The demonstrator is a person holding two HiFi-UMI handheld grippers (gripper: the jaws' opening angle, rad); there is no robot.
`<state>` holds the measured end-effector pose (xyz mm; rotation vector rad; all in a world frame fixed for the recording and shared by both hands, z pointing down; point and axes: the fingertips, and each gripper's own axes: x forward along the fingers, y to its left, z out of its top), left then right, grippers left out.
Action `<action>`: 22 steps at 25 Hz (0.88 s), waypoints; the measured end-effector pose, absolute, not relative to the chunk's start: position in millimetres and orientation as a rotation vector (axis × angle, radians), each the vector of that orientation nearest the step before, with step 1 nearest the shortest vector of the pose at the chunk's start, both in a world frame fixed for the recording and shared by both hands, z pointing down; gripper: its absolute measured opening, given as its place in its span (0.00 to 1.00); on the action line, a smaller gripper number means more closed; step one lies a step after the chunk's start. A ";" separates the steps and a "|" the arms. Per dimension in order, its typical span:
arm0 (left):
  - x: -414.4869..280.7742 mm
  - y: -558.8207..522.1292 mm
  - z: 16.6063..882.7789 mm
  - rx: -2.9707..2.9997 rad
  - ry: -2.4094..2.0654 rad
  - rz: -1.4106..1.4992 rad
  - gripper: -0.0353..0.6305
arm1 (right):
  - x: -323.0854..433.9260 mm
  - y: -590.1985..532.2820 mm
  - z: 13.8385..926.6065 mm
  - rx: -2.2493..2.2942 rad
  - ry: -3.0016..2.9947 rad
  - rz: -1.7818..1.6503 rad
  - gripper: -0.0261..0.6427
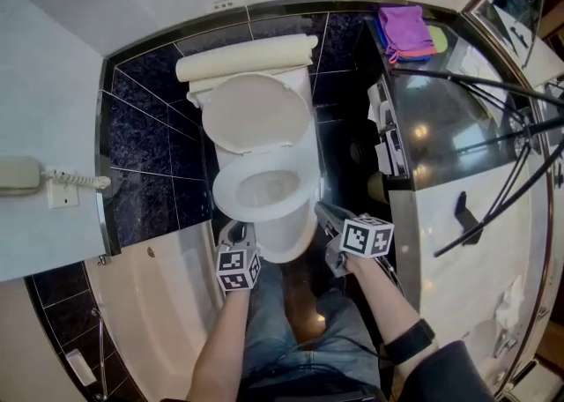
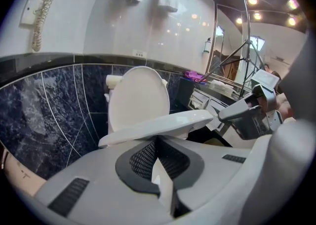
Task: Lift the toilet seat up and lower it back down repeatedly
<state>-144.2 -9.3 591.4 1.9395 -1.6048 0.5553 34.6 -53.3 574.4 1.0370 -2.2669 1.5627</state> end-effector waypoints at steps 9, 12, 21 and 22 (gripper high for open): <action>-160.7 -97.8 551.8 1.974 -1.607 0.527 0.05 | 49.6 -52.2 539.8 1.055 -2.274 1.432 0.06; -165.3 -122.6 544.1 2.004 -1.599 0.552 0.05 | 51.1 -53.0 529.2 1.079 -2.270 1.407 0.06; -180.5 -200.7 534.4 2.091 -1.607 0.572 0.05 | 31.9 -83.2 516.0 1.095 -2.289 1.184 0.06; -181.9 -208.1 534.8 2.095 -1.608 0.576 0.05 | 31.8 -85.3 515.4 1.099 -2.291 1.179 0.06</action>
